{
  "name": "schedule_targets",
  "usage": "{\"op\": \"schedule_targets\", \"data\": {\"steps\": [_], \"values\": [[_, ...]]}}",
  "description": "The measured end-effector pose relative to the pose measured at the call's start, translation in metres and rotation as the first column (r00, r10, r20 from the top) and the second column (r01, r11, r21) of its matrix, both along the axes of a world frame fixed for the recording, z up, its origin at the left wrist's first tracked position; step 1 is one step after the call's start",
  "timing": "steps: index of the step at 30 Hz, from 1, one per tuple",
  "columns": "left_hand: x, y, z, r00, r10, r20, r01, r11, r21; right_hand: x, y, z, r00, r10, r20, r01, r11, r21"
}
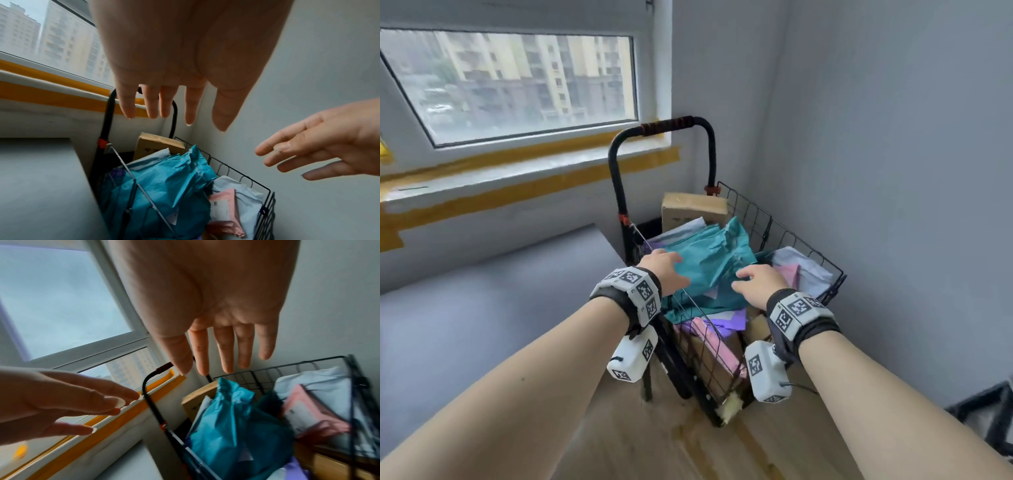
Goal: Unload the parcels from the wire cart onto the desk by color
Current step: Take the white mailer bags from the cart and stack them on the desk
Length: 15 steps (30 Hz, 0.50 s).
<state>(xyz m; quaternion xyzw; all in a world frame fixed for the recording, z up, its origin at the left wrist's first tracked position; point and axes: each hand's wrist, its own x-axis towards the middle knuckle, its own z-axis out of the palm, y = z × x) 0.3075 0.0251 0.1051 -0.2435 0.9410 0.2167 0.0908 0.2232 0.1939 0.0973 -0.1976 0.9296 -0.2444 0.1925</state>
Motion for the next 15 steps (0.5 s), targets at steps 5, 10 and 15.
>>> {"op": "schedule_targets", "data": {"steps": [5,10,15], "values": [[-0.062,0.032,-0.011,0.998,-0.066,0.02,0.065,0.998,0.015,-0.052,0.041,-0.022,0.993,-0.113,0.045,0.115,0.993,-0.029],[-0.141,0.048,-0.029,0.992,-0.123,-0.003,0.123,0.991,0.053,-0.123,0.06,-0.038,0.984,-0.179,0.018,0.179,0.984,-0.02],[-0.219,0.06,-0.049,0.989,-0.14,-0.044,0.145,0.98,0.139,-0.201,0.07,-0.053,0.963,-0.267,0.033,0.266,0.963,0.05]]}}
